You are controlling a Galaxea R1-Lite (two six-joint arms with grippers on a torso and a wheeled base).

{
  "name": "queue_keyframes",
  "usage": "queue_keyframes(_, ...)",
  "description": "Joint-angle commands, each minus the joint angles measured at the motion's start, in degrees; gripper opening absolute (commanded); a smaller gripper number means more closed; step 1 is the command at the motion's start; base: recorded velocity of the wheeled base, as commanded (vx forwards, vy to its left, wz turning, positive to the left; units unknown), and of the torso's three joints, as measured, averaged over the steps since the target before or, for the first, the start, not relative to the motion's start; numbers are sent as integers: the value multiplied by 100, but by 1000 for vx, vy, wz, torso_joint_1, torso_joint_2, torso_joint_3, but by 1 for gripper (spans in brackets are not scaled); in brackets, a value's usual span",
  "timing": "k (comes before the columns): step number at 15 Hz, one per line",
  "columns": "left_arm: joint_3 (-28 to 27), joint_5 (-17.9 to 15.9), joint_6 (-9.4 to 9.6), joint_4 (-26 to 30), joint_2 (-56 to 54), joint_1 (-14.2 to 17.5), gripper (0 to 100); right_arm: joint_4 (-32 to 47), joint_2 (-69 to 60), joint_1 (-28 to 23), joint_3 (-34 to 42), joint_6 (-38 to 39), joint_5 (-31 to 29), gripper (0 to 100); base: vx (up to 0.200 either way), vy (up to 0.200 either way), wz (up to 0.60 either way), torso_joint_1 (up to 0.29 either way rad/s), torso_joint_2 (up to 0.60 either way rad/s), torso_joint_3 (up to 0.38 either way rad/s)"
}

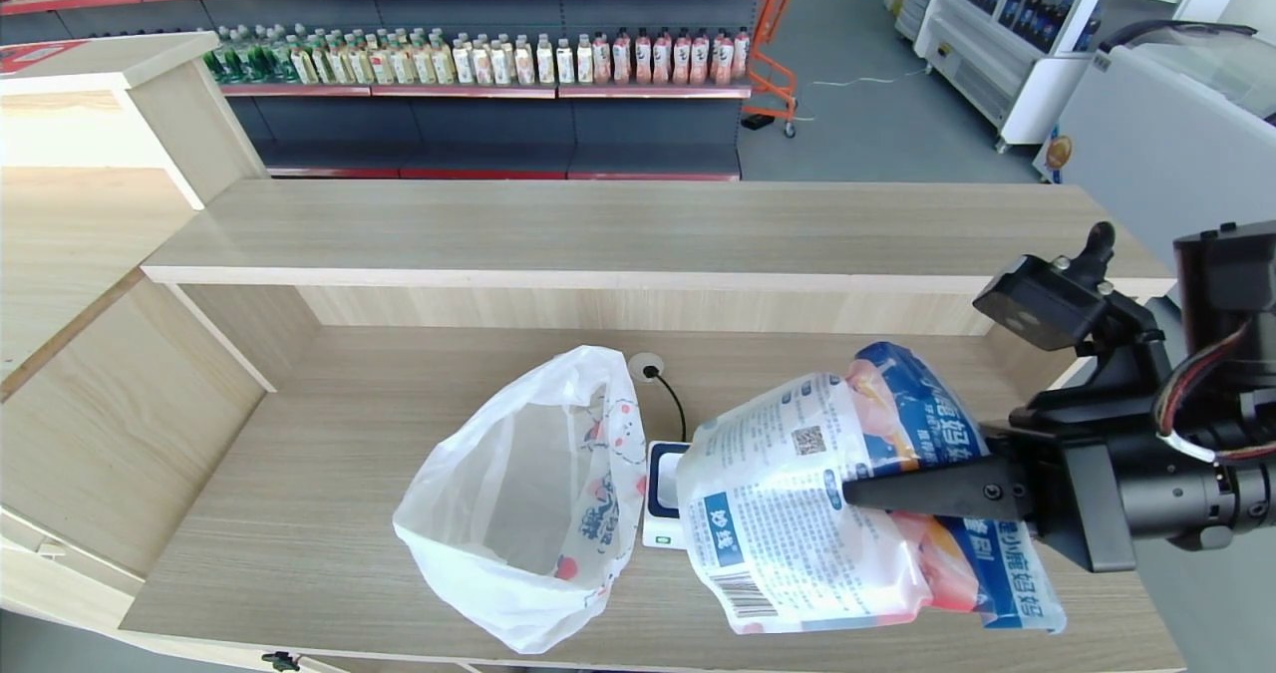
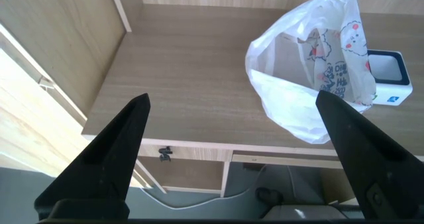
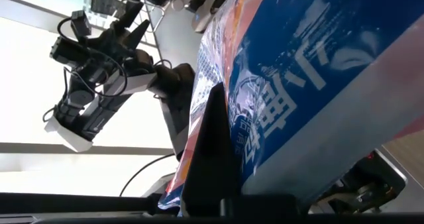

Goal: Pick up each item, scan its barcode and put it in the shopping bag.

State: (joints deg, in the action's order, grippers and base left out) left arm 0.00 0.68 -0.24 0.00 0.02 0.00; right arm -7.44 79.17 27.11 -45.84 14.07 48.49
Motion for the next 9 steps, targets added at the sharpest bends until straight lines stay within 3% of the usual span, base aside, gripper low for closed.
queue_keyframes(1,0,2,-2,0,-2,0,100,-3,-15,13,13,-1,2,0,0,0,0,0,0,0)
queue_keyframes(4,0,2,-2,0,-2,0,100,-83,-50,-277,22,-466,-86,0,0,0,0,0,0,0)
queue_keyframes(6,0,2,-2,0,-2,0,100,-83,-15,-1032,154,-1978,-455,0,0,0,0,0,0,0)
queue_keyframes(7,0,2,-2,0,-2,0,100,-30,-33,-1656,365,-3068,-1096,0,0,0,0,0,0,0)
queue_keyframes(9,0,2,-2,0,-2,0,100,-3,-129,-1938,602,-3903,-2134,0,0,0,0,0,0,0)
